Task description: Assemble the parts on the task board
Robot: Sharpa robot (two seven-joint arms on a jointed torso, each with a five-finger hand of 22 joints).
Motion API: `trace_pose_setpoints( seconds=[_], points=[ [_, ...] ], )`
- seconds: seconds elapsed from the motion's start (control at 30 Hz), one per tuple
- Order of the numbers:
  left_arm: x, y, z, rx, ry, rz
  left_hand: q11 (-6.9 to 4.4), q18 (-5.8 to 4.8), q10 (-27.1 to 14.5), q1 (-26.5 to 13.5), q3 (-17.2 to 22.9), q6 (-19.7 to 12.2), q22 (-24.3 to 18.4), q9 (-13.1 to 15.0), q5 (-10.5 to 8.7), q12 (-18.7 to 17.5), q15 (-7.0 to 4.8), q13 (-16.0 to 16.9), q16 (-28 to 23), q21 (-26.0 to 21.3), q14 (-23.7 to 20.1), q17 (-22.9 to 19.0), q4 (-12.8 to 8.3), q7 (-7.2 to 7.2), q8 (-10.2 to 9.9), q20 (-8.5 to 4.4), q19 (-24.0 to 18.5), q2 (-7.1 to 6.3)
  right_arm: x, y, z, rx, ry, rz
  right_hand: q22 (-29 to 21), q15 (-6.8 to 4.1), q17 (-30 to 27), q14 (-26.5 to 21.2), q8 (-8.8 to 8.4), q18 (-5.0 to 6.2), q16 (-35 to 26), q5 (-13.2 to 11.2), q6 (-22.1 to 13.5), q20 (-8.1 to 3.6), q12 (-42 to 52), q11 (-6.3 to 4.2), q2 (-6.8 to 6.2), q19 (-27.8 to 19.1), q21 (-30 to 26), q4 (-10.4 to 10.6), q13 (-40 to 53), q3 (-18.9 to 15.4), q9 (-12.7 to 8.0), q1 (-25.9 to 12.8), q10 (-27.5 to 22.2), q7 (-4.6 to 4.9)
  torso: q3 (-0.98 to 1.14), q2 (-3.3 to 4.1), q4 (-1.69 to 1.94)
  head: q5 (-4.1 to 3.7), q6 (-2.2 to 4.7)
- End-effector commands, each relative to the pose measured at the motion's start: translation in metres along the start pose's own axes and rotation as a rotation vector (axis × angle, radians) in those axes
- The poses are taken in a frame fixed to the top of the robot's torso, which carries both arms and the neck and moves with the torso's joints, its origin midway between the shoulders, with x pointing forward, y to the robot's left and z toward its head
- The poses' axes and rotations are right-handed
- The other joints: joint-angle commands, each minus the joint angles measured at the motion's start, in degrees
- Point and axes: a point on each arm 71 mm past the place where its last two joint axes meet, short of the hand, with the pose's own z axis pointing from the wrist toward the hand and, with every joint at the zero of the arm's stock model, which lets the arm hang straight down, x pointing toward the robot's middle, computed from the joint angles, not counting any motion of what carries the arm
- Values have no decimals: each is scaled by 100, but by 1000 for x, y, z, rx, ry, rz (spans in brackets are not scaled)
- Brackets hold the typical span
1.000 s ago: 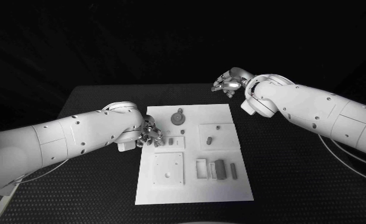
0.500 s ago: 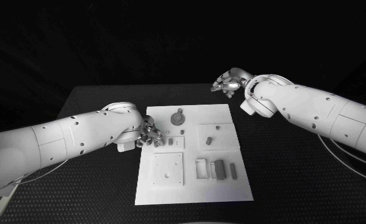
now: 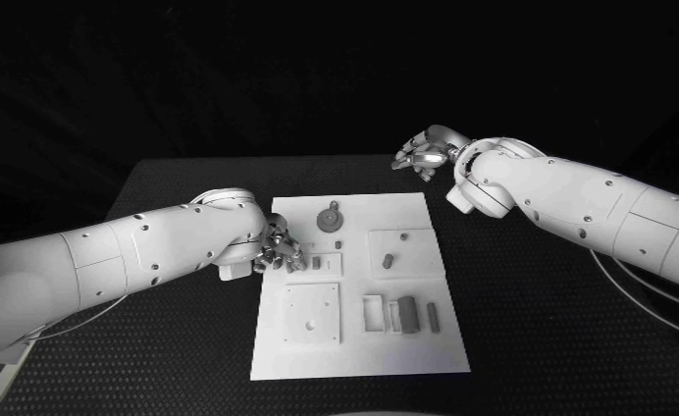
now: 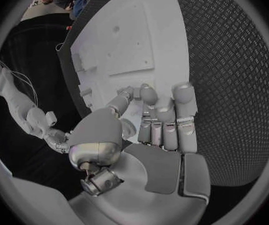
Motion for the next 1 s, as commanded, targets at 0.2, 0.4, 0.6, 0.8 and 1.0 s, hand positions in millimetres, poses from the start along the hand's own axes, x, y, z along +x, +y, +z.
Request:
trace_pose_setpoints(
  seconds=[0.2, 0.4, 0.6, 0.8, 1.0],
  points=[
    [1, 1, 1, 5, -4, 16, 5, 251, -39, -30, 1, -21, 78, 1, -25, 6, -16, 4, -25, -18, -42, 10, 73, 29, -34, -30, 2, -112, 1, 0, 0, -5, 11, 0, 104, -26, -8, -13, -26, 57, 13, 12, -62, 15, 15, 5, -3, -29, -25, 6, -9, 17, -8, -37, -54, 59, 0, 1, -1, -6, -1],
    [0, 2, 1, 5, -16, 7, 3, 253, -36, -28, 5, -16, 78, 5, -24, 8, -17, 6, -24, -18, -39, 11, 85, 27, -30, -33, 6, -124, 1, 0, 0, -4, 12, 0, 103, -19, -10, -19, -35, 57, 11, 12, -82, 18, 14, 13, -13, -35, -30, 6, -13, 15, -14, -41, -64, 67, 0, 0, -3, -8, 3],
    [-1, 2, 1, 14, -25, -2, -3, 255, -19, -47, 1, -8, 81, 15, -26, 23, -23, 12, -12, -9, -21, 20, 132, 22, -23, -39, 27, -178, 3, 0, 0, -7, 41, -3, 103, -12, -13, -28, -41, 57, 9, 11, -95, 22, 13, 19, -28, -44, -35, 4, -15, 12, -18, -44, -75, 73, 2, 1, 0, -18, -3],
    [0, 2, 1, 19, -9, -10, -7, 256, -11, -88, -18, -10, 85, 27, -28, 34, -27, 17, -2, -3, -12, 30, 186, 18, -20, -44, 40, -254, 4, -1, 0, -6, 43, -3, 103, -6, -15, -36, -47, 57, 7, 12, -109, 25, 11, 25, -31, -53, -41, 4, -18, 13, -23, -44, -87, 79, 3, 0, 1, -14, -10],
    [0, 3, 1, 18, 0, -16, -8, 262, -29, -217, -237, -34, 95, 44, -20, 39, -30, 23, -2, -6, -24, 46, 159, 17, -28, -56, 16, -246, 4, -1, 0, -6, 45, -3, 103, -4, -16, -39, -48, 57, 6, 12, -112, 27, 11, 27, -30, -56, -42, 6, -19, 14, -24, -45, -90, 81, 4, -1, 1, -14, -13]
  ],
)
